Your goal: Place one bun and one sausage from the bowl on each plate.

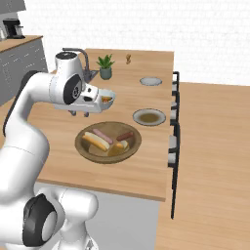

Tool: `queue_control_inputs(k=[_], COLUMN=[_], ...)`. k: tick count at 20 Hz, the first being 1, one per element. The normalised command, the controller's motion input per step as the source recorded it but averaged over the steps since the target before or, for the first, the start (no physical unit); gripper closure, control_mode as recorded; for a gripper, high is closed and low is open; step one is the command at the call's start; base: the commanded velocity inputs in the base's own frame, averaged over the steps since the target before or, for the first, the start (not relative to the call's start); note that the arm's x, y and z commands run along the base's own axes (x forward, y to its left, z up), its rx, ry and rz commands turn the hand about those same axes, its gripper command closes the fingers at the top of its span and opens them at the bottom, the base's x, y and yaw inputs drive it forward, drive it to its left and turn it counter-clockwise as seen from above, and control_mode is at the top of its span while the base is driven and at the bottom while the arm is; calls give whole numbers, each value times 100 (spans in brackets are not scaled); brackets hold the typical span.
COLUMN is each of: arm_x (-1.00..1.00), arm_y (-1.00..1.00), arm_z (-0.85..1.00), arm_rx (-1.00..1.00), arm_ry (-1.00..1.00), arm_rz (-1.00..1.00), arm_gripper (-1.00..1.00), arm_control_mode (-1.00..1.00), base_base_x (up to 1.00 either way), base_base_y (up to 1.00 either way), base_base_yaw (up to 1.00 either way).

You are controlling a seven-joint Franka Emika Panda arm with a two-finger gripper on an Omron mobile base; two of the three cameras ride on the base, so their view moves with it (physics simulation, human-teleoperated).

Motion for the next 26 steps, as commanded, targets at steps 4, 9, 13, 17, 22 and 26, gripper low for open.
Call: queue_control_inputs(k=[4,9,13,17,22,26], arm_x=[2,43,12,0,0,0], arm_y=[-18,-75,-47,5,5,0], arm_z=[-46,-49,-7,-14,-56,-65], arm_rx=[3,11,-2,-27,-16,0], arm_ry=[0,15,22,34,21,0], arm_rz=[-4,-8,0,14,25,34], arm_gripper=[-100,-100,-100,-100,-100,-100], arm_control_mode=[-100,-100,-100,-100,-100,-100], base_base_x=[0,0,0,0,0,0], base_base_y=[0,0,0,0,0,0], base_base_yaw=[0,0,0,0,0,0])
